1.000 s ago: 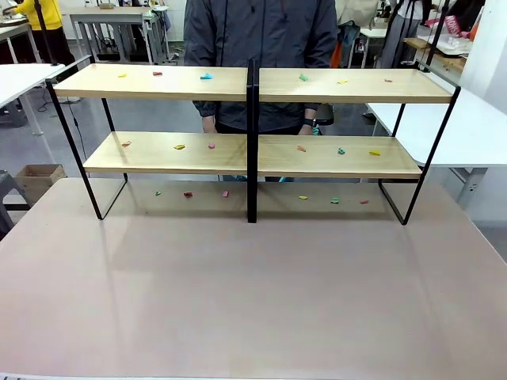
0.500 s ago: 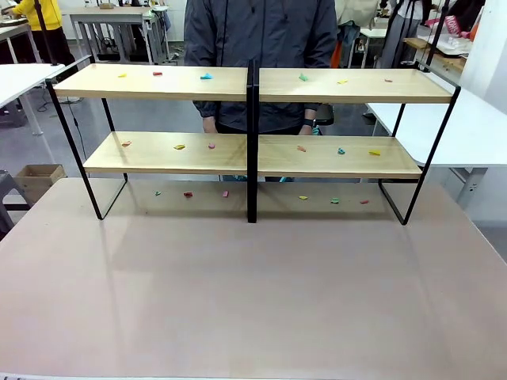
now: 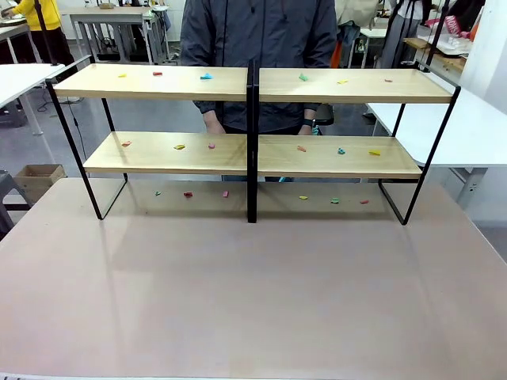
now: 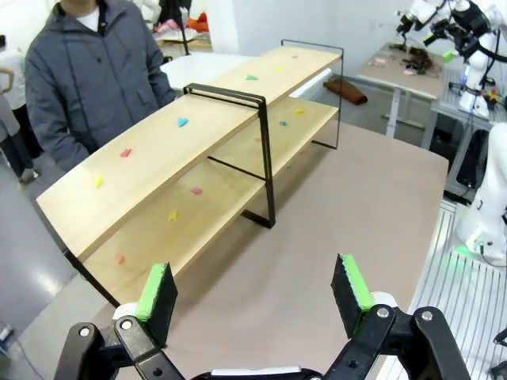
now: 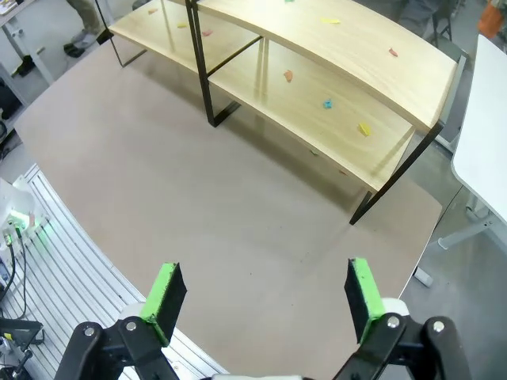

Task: Clean the shelves.
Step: Pick up the Duster when the human hands it over.

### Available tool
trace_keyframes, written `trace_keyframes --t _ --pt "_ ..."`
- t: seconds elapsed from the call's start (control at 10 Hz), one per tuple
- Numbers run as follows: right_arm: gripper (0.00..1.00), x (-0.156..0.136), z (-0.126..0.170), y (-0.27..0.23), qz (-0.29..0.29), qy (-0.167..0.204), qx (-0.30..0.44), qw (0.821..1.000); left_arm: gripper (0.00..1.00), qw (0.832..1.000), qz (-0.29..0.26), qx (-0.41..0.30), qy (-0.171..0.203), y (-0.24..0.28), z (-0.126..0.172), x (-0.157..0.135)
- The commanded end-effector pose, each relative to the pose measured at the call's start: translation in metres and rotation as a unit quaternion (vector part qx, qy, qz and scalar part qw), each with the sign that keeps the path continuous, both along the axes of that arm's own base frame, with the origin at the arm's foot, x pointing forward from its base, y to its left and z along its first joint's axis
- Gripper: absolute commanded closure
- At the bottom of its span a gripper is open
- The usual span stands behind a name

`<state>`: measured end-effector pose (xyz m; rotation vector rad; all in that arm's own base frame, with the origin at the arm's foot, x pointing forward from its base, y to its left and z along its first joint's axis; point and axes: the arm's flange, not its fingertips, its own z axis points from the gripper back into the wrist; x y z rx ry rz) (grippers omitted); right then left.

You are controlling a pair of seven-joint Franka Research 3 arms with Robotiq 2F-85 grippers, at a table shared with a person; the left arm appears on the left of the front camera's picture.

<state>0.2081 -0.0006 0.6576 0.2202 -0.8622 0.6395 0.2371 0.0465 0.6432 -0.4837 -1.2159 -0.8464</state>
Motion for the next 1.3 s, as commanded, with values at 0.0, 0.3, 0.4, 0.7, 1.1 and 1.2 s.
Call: trace_keyframes --t 0.0,0.3,0.4,0.7,1.1,1.2 --pt "0.0 0.009 -0.002 0.0 0.024 -0.008 0.004 1.0 0.0 1.0 0.015 -0.004 0.011 -0.027 -0.07 -0.028" --pt "0.0 0.008 0.005 0.006 0.016 -0.059 0.04 0.997 0.0 1.0 0.0 0.0 0.0 0.0 0.0 0.0" --pt "0.0 0.005 0.009 0.005 0.01 -0.071 0.063 0.995 0.0 1.0 0.0 0.0 0.0 0.0 0.0 0.0" --pt "0.0 0.002 0.017 0.0 -0.057 -0.055 0.102 0.992 0.0 1.0 0.0 0.0 0.0 0.0 0.0 0.0" --pt "0.0 0.006 0.013 -0.005 -0.073 -0.048 0.108 0.99 0.0 1.0 0.0 0.0 0.0 0.0 0.0 0.0" --pt "0.0 0.006 0.013 -0.005 -0.073 -0.048 0.108 0.99 0.0 1.0 0.0 0.0 0.0 0.0 0.0 0.0"
